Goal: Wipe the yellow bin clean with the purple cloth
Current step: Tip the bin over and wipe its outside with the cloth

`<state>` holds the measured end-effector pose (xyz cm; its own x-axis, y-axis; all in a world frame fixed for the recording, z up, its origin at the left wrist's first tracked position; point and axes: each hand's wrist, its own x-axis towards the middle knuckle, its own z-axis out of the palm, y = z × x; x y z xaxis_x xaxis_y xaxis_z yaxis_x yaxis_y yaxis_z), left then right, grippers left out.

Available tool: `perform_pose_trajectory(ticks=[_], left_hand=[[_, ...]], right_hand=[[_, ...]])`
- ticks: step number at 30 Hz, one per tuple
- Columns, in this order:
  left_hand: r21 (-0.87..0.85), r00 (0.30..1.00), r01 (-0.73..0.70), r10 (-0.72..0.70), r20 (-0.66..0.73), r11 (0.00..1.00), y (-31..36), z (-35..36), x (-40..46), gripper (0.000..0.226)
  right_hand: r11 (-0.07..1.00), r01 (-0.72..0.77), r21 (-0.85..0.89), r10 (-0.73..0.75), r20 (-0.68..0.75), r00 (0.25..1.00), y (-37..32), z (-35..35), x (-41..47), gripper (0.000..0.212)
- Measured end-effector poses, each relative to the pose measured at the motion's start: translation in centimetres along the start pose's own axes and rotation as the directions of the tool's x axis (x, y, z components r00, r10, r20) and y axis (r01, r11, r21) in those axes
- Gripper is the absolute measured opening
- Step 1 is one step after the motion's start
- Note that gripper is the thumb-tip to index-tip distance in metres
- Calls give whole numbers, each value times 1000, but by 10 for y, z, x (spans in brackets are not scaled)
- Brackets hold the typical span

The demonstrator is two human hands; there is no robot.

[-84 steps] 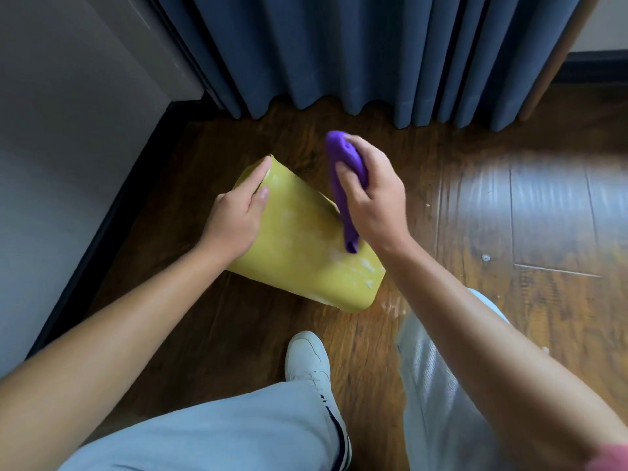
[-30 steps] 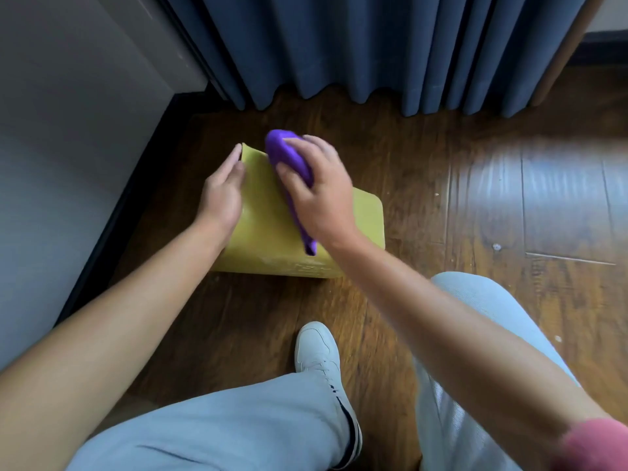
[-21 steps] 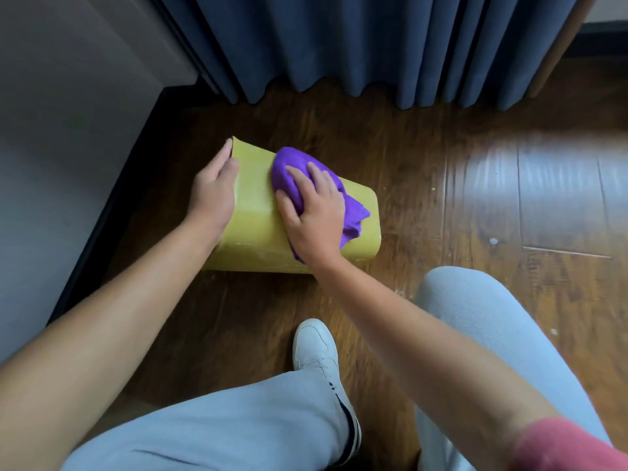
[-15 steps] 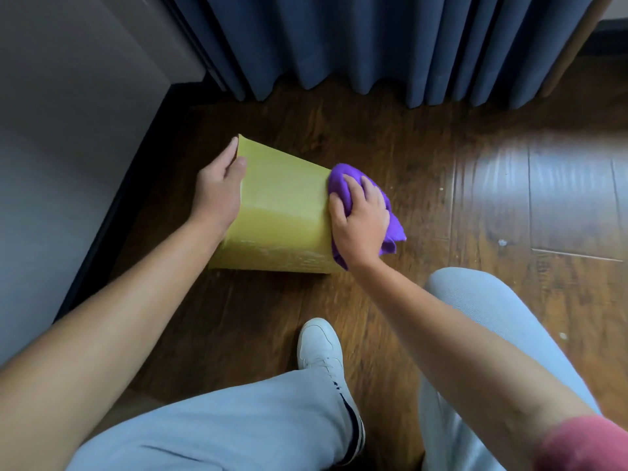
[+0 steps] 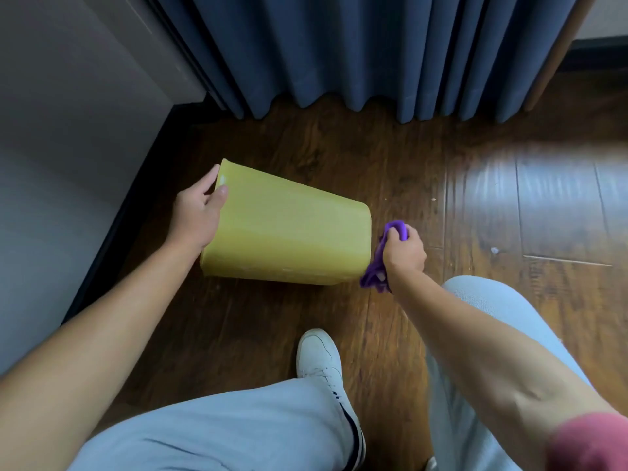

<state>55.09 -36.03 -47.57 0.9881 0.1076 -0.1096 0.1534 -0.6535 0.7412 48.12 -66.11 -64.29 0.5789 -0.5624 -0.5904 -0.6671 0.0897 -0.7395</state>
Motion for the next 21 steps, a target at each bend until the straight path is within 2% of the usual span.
perform_pose_trajectory(ticks=[2,3,5,7,8,9,12,15,21], left_hand=[[14,1000,-13,13,14,1000,-2,-2,0,48],[17,1000,-23,22,21,1000,-2,-2,-1,48],[33,998,-53,52,36,998,0,0,-3,46],[48,998,-66,65,24,997,3,3,-5,45],[48,998,-59,59,6,997,4,4,-6,44],[38,999,-49,49,-12,998,5,5,-6,43],[-6,999,-9,8,-48,1000,6,9,-2,41],[-30,996,26,-29,-88,999,8,13,6,40],[-30,991,49,-52,-119,998,14,16,15,38]], right_hand=[[984,157,82,-152,-68,986,-17,0,6,35],[965,254,68,-250,-56,967,-30,0,11,36],[929,370,-15,-367,101,925,-54,-3,21,37],[906,395,-150,-332,324,886,-65,-8,25,37],[893,398,-208,-297,392,871,-63,-10,24,38],[880,410,-240,-295,400,868,-57,-9,23,38],[866,449,-220,-394,253,884,-40,3,8,41],[858,456,-237,-430,157,889,-31,16,-11,44],[928,347,-136,-336,99,937,3,13,-55,45]])
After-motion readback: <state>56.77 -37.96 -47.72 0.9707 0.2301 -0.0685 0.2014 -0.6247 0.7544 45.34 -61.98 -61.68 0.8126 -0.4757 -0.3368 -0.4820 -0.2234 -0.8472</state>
